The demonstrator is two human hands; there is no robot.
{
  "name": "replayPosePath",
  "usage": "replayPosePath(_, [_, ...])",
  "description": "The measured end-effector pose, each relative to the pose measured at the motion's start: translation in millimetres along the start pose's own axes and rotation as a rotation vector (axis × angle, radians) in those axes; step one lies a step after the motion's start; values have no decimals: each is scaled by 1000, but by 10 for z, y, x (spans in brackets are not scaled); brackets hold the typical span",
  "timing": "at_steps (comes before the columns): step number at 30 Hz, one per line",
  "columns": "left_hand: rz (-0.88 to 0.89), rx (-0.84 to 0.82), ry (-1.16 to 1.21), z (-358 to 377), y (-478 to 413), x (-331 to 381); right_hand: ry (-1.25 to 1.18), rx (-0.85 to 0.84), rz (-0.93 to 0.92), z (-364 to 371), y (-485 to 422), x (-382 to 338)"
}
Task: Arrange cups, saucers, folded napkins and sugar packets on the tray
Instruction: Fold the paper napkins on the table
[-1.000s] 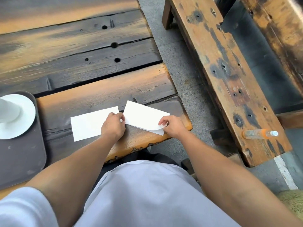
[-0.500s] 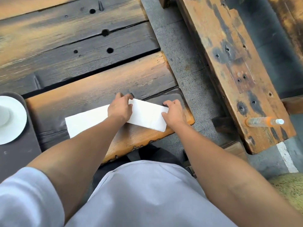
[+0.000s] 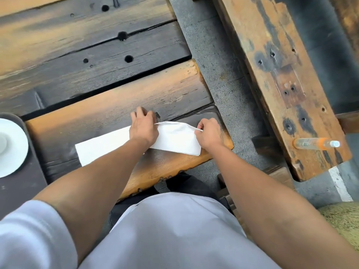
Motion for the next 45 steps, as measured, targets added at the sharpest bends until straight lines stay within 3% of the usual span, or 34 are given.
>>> replayPosePath(5, [-46,-43,286,-66,35,-162,-282,-10,97,-118,-4,-31])
replayPosePath(11, [-308,-47,822,-106,139,-445,-640,-30,175,-161,13,-316])
replayPosePath(16, [-469,56,1064,-154,379,-798,-663,-152,163,43,103,-679])
replayPosePath(28, [-702,184,1029,79,1046,-1844,-535,-331,154,899,436,-1095])
replayPosePath(45, [-777,153,898,-79,849,-2209,-379,-269,146,1203,348,-1427])
Point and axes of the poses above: each hand's wrist, its own y-axis away from the middle knuckle, its own z-axis out of the palm, x = y × z, the point moved 3 cm from there along -y, towards the middle knuckle, and after that the axes turned 11 degrees about -y, right-handed, at the moved point
